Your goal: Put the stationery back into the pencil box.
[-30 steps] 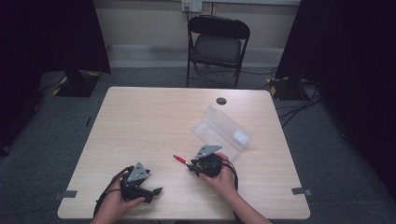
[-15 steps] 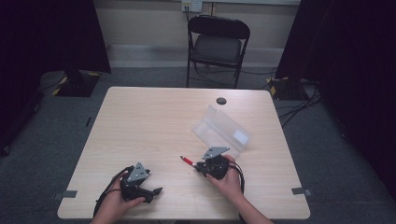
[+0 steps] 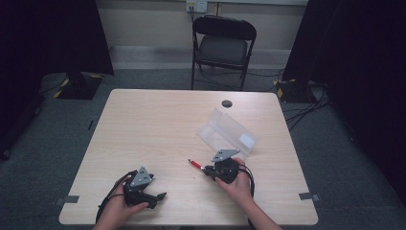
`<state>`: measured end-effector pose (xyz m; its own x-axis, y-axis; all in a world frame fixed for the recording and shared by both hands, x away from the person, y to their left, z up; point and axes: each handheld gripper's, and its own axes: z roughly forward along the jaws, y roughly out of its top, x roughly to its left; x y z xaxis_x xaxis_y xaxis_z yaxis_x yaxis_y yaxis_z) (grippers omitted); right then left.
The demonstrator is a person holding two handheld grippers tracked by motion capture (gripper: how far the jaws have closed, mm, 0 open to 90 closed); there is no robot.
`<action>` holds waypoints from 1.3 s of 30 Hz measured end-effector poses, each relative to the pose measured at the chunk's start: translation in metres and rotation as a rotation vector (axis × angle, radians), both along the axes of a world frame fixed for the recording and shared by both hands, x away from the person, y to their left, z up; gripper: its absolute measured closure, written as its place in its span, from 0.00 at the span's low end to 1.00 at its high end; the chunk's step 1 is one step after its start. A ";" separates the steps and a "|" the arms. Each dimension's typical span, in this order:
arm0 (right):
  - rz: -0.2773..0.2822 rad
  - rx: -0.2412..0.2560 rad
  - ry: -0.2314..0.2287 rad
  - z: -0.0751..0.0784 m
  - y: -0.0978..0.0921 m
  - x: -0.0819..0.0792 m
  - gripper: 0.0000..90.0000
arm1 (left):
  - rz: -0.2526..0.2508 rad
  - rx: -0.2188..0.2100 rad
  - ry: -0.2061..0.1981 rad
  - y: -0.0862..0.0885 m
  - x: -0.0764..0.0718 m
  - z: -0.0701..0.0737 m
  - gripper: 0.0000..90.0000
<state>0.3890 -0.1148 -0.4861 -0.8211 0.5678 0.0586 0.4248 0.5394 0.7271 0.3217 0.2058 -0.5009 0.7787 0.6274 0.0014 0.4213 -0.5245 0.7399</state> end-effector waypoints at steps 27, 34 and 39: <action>-0.013 0.028 0.011 0.016 -0.025 0.008 0.89 | 0.001 -0.001 0.000 0.000 0.000 0.000 0.17; -0.016 0.031 0.008 0.021 -0.031 0.011 0.89 | 0.001 0.000 0.000 0.000 0.000 0.000 0.17; -0.015 0.034 0.007 0.026 -0.035 0.014 0.89 | 0.001 -0.001 0.000 0.000 0.000 0.000 0.17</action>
<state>0.4028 -0.1493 -0.4603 -0.8117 0.5779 0.0840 0.4381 0.5074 0.7420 0.3216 0.2055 -0.5010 0.7782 0.6280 0.0009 0.4214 -0.5234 0.7406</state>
